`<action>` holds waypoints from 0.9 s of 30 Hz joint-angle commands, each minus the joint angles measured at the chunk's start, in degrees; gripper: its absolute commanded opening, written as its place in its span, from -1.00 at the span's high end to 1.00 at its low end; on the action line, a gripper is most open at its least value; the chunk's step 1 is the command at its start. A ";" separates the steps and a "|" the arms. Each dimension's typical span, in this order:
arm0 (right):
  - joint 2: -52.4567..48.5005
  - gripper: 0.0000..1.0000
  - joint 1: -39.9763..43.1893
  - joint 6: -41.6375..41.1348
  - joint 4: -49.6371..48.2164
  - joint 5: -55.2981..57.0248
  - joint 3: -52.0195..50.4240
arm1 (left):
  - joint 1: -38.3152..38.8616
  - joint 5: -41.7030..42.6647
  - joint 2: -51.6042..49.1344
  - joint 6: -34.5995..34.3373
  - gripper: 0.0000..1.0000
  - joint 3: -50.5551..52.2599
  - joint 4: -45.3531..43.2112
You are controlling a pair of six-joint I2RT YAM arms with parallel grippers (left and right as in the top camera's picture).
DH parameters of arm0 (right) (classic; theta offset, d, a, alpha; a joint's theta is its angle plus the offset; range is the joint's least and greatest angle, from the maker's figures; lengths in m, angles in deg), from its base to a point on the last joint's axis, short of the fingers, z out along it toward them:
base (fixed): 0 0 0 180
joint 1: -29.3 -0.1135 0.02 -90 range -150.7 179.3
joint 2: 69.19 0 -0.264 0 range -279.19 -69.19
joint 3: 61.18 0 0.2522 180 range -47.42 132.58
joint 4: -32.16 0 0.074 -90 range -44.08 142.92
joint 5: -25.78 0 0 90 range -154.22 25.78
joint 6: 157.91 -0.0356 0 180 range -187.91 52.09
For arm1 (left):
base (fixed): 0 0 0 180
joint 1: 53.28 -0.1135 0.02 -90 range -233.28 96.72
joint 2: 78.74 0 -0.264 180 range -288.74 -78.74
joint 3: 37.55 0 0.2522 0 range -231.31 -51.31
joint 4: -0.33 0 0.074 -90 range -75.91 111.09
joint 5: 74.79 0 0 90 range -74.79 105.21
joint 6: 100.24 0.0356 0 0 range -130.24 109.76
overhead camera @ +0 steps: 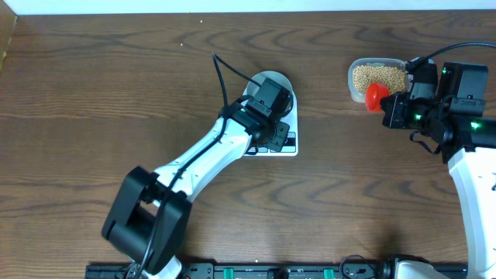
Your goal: Scoop item into bowl and weigh 50g on scale
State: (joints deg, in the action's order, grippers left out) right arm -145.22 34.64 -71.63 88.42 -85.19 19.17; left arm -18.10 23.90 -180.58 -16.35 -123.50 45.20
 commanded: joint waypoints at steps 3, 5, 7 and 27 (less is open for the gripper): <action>-0.07 0.98 0.24 1.05 -0.52 0.11 1.01 | -2.29 -0.81 9.77 9.55 0.86 -0.15 0.55; -0.07 0.98 0.24 1.05 -0.55 0.11 1.01 | -3.39 -1.92 12.22 9.55 0.85 -0.15 1.07; -0.07 0.98 0.24 1.05 -0.55 0.11 1.01 | -4.79 -2.29 14.67 9.55 0.86 -0.15 2.16; -0.07 0.98 0.24 1.07 -1.57 0.09 1.01 | -9.14 0.11 17.35 14.08 0.85 -0.04 11.41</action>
State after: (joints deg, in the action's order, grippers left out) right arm -145.22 34.64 -71.50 87.00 -85.17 19.17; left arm -27.02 23.46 -163.12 -4.37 -123.50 56.17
